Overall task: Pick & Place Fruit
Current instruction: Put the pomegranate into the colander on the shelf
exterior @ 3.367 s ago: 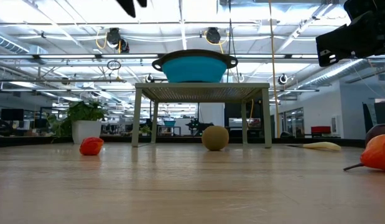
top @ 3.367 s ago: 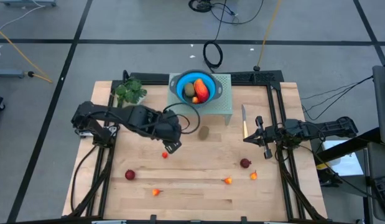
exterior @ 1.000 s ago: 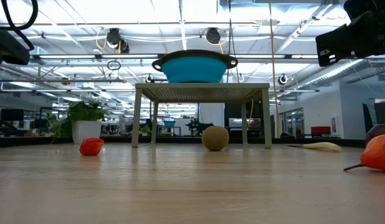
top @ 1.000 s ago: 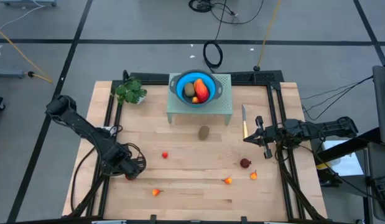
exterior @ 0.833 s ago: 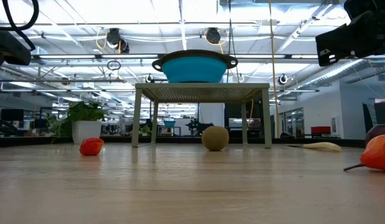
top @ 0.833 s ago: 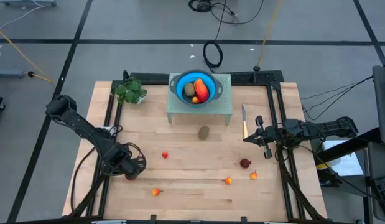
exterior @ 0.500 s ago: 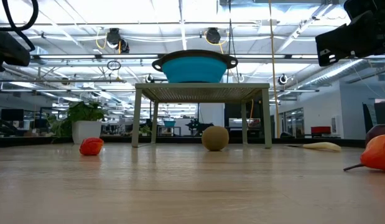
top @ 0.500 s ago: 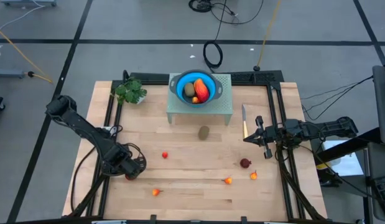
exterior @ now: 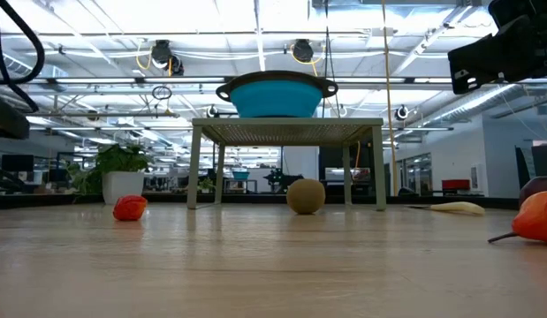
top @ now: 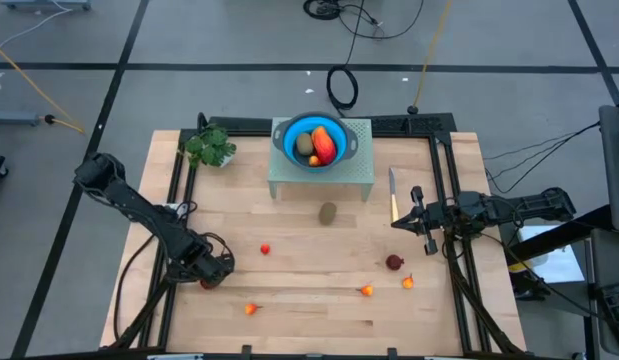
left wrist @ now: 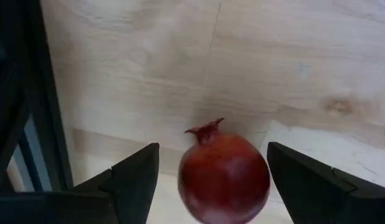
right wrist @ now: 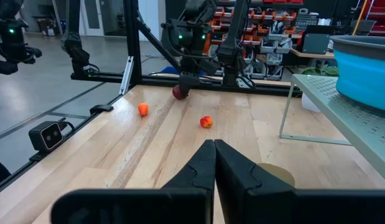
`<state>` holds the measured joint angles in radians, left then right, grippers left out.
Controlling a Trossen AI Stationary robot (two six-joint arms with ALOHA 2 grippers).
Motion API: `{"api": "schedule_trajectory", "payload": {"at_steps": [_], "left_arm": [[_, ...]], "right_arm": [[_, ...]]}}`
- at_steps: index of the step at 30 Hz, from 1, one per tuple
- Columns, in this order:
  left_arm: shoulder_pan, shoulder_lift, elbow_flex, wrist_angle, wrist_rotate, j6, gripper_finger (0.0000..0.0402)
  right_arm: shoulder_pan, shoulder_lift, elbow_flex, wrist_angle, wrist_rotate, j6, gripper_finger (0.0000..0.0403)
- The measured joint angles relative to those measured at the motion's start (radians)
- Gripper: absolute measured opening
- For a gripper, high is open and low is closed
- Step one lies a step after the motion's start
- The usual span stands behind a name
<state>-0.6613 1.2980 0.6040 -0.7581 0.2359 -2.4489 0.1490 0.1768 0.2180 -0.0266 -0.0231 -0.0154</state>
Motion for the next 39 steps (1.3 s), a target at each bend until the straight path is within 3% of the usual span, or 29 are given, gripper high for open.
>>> {"api": "schedule_trajectory", "payload": {"at_steps": [13, 28, 35, 39], "left_arm": [[0.000, 0.000, -0.046, 0.109, 0.002, 0.001, 0.0267], [0.000, -0.001, -0.046, 0.106, -0.003, 0.002, 0.0189], [-0.002, -0.002, -0.044, 0.107, -0.057, 0.043, 0.0193], [-0.002, -0.003, -0.042, 0.117, -0.141, 0.091, 0.0186]], "right_arm": [[0.000, 0.000, 0.000, 0.000, 0.000, 0.000, 0.0000], [0.000, 0.000, 0.000, 0.000, 0.000, 0.000, 0.0000], [0.000, 0.000, 0.000, 0.000, 0.000, 0.000, 0.0000], [0.000, 0.000, 0.000, 0.000, 0.000, 0.000, 0.0000]]}}
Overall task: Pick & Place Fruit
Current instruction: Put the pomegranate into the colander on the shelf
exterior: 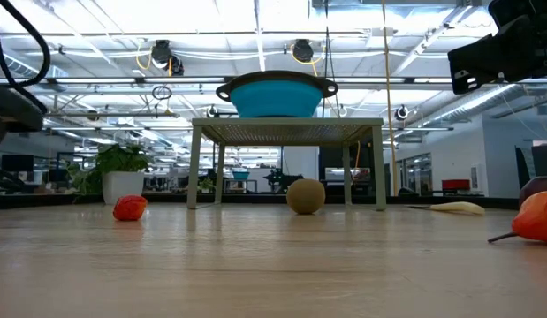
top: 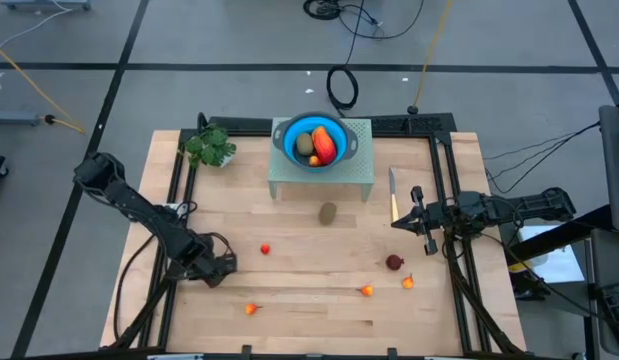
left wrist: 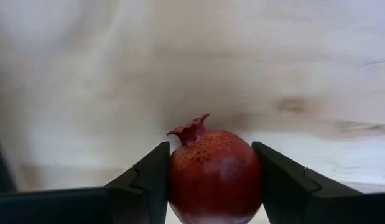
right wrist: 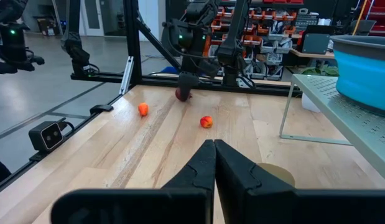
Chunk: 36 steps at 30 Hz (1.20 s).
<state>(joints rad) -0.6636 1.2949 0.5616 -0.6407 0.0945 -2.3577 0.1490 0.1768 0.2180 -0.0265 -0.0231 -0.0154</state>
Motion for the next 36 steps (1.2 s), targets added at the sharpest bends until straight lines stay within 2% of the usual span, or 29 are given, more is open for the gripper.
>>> {"api": "schedule_trajectory", "payload": {"at_steps": [6, 11, 19, 22, 27, 31, 36], "left_arm": [[0.001, 0.003, -0.004, 0.064, -0.265, 0.081, 0.0198], [0.001, 0.004, -0.006, 0.125, -0.503, 0.162, 0.0182], [0.000, -0.048, -0.006, 0.237, -0.769, 0.326, 0.0197], [0.000, -0.089, -0.005, 0.285, -0.880, 0.407, 0.0191], [0.000, -0.165, -0.004, 0.368, -0.992, 0.555, 0.0177], [0.000, -0.218, -0.004, 0.473, -1.062, 0.715, 0.0194], [0.000, -0.255, -0.004, 0.694, -1.143, 1.017, 0.0199]], "right_arm": [[0.000, 0.000, 0.000, 0.000, 0.000, 0.000, 0.0000], [0.000, 0.000, 0.000, 0.000, 0.000, 0.000, 0.0000], [0.000, 0.000, 0.000, 0.000, 0.000, 0.000, 0.0000], [0.000, 0.000, 0.000, 0.000, 0.000, 0.000, 0.0000], [0.000, 0.000, 0.000, 0.000, 0.000, 0.000, 0.0000], [0.000, 0.000, 0.000, 0.000, 0.000, -0.006, 0.0000], [0.000, 0.000, 0.000, 0.000, 0.000, -0.034, 0.0000]]}}
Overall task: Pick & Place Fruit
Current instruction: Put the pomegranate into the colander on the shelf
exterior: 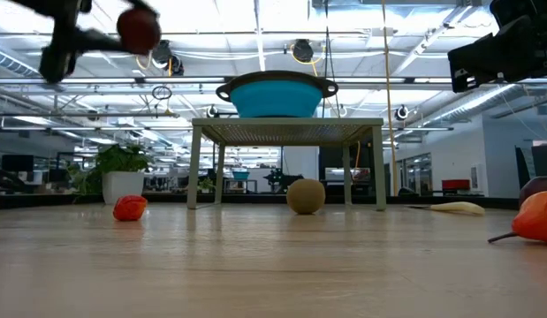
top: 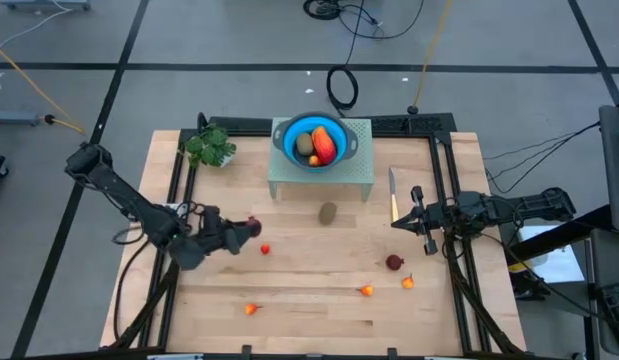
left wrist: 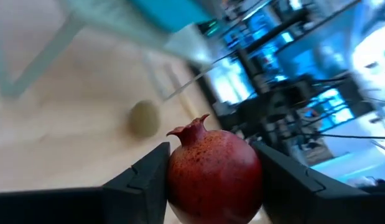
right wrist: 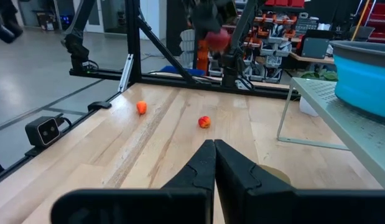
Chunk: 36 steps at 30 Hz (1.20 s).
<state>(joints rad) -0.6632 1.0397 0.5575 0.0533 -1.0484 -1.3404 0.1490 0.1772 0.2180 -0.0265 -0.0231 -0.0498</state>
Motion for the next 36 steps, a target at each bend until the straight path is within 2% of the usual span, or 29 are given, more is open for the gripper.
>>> {"api": "schedule_trajectory", "payload": {"at_steps": [6, 13, 19, 23, 29, 36], "left_arm": [[0.002, -0.006, 0.001, 0.329, -0.027, 0.440, 0.0177], [0.002, -0.006, 0.001, 0.572, -0.025, 0.803, 0.0201], [0.002, -0.006, 0.001, 0.601, -0.026, 1.025, 0.0178], [0.002, -0.006, 0.001, 0.601, -0.036, 1.143, 0.0179], [0.002, -0.006, 0.001, 0.602, -0.147, 1.311, 0.0208], [0.002, -0.006, 0.001, 0.606, -0.214, 1.553, 0.0187]], "right_arm": [[0.000, 0.000, 0.000, 0.000, 0.000, 0.000, 0.0000], [0.000, 0.000, 0.000, 0.000, 0.000, 0.000, 0.0000], [0.000, 0.000, 0.000, 0.000, 0.000, 0.000, 0.0000], [0.000, 0.000, 0.000, 0.000, 0.000, 0.000, 0.0000], [0.000, 0.000, 0.000, 0.000, 0.000, 0.000, 0.0000], [0.000, 0.000, 0.000, 0.000, 0.000, 0.000, 0.0000]]}}
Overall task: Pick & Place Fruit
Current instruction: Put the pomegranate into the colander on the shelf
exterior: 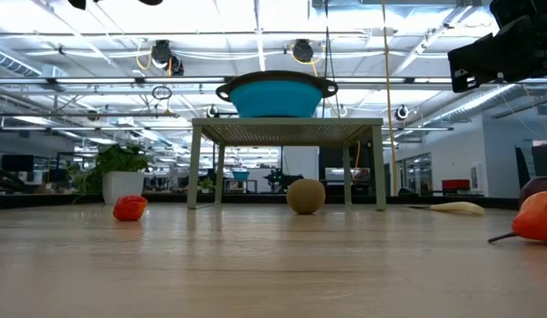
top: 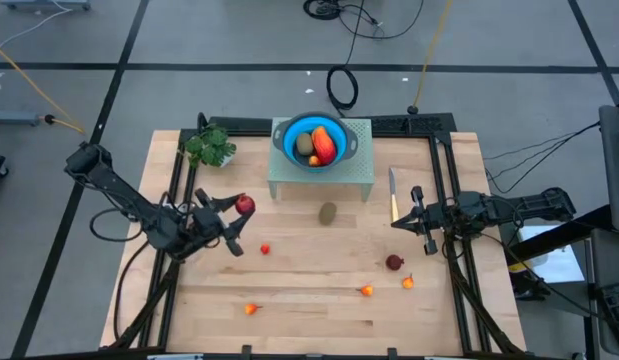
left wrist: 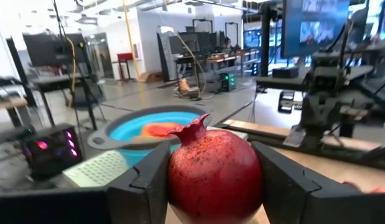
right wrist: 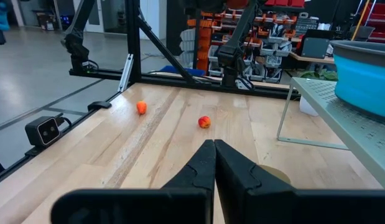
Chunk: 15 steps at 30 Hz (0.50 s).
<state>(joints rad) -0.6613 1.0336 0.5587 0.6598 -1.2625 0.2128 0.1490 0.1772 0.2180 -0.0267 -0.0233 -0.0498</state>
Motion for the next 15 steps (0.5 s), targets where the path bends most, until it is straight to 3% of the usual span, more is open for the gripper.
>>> {"api": "schedule_trajectory", "payload": {"at_steps": [5, 15], "left_arm": [[0.015, 0.000, 0.000, 0.000, 0.001, 0.055, 0.0182], [0.023, 0.000, 0.000, 0.000, 0.002, 0.020, 0.0206]], "right_arm": [[0.000, 0.000, 0.000, 0.000, 0.000, 0.000, 0.0000], [0.000, 0.000, 0.000, 0.000, 0.000, 0.009, 0.0000]]}}
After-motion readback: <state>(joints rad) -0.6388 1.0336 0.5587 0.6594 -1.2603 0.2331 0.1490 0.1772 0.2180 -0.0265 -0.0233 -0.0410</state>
